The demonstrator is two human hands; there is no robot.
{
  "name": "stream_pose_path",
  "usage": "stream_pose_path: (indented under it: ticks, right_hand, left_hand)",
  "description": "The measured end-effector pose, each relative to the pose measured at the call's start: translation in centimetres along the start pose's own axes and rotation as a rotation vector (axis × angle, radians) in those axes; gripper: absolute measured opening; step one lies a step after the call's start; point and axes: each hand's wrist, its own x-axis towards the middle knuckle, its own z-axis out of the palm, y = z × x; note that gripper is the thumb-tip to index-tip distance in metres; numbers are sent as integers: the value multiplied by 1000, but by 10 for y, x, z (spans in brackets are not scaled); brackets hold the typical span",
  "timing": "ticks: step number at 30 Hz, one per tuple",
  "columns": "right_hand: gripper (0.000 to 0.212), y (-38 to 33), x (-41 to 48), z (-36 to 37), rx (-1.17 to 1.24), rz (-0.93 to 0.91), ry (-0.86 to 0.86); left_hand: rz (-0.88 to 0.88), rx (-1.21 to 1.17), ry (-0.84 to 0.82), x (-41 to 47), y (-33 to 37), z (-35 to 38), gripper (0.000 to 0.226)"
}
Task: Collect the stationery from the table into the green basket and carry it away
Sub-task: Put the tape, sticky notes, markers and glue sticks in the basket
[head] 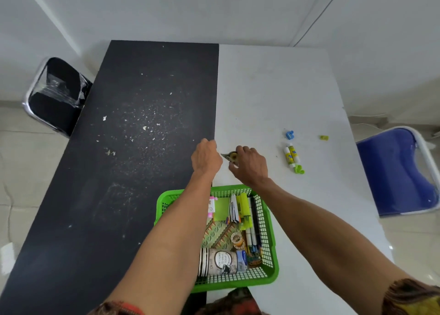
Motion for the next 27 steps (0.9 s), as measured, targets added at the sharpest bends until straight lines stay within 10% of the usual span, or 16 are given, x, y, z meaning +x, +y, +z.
stream_pose_path:
  ticks: [13, 27]
  right_hand:
    - [51, -66, -129, 41, 3, -296, -583]
    - [27, -75, -139, 56, 63, -146, -666]
  left_hand:
    - [24, -8, 58, -66, -14, -15, 20]
    - [-8, -7, 65, -79, -51, -18, 17]
